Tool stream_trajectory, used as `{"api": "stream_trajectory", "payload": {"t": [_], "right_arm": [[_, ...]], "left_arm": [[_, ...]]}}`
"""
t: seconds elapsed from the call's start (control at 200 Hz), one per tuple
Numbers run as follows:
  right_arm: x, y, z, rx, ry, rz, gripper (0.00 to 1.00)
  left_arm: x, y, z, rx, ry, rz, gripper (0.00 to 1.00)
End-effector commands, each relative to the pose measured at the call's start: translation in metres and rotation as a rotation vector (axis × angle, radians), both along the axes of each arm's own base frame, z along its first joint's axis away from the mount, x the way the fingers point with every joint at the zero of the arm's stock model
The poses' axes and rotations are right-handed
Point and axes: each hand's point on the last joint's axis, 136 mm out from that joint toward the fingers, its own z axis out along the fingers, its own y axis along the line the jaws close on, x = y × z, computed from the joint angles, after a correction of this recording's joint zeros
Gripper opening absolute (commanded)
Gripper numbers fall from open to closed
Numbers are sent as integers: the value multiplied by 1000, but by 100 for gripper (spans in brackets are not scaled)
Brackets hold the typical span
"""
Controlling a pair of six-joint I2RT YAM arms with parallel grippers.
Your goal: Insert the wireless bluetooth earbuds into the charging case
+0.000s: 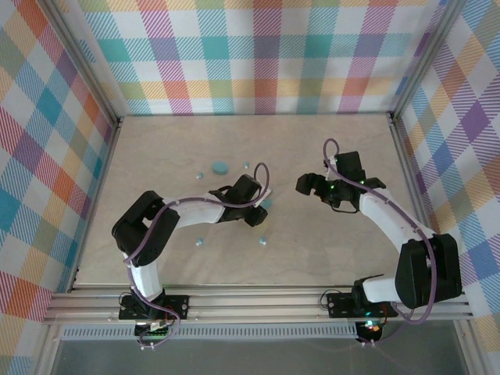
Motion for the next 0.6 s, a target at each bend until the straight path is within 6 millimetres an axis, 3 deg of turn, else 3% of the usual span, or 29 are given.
{"api": "stream_trajectory", "payload": {"t": [0.0, 0.155, 0.24, 0.355, 0.51, 0.595], "right_arm": [[2, 0, 3, 3, -38, 15, 90], [-4, 0, -12, 1, 19, 12, 90], [-7, -1, -20, 5, 44, -8, 91], [-10, -2, -26, 17, 59, -25, 92], [-12, -2, -29, 17, 69, -28, 92], [-13, -2, -32, 17, 78, -28, 92]], "left_arm": [[0, -12, 26, -93, -53, -68, 41], [11, -8, 24, -90, -31, -8, 68], [17, -6, 27, -155, 13, 27, 77], [20, -5, 23, -159, 36, 31, 77], [19, -11, 9, -144, 81, -1, 65], [20, -15, 5, -152, 92, -8, 63]]}}
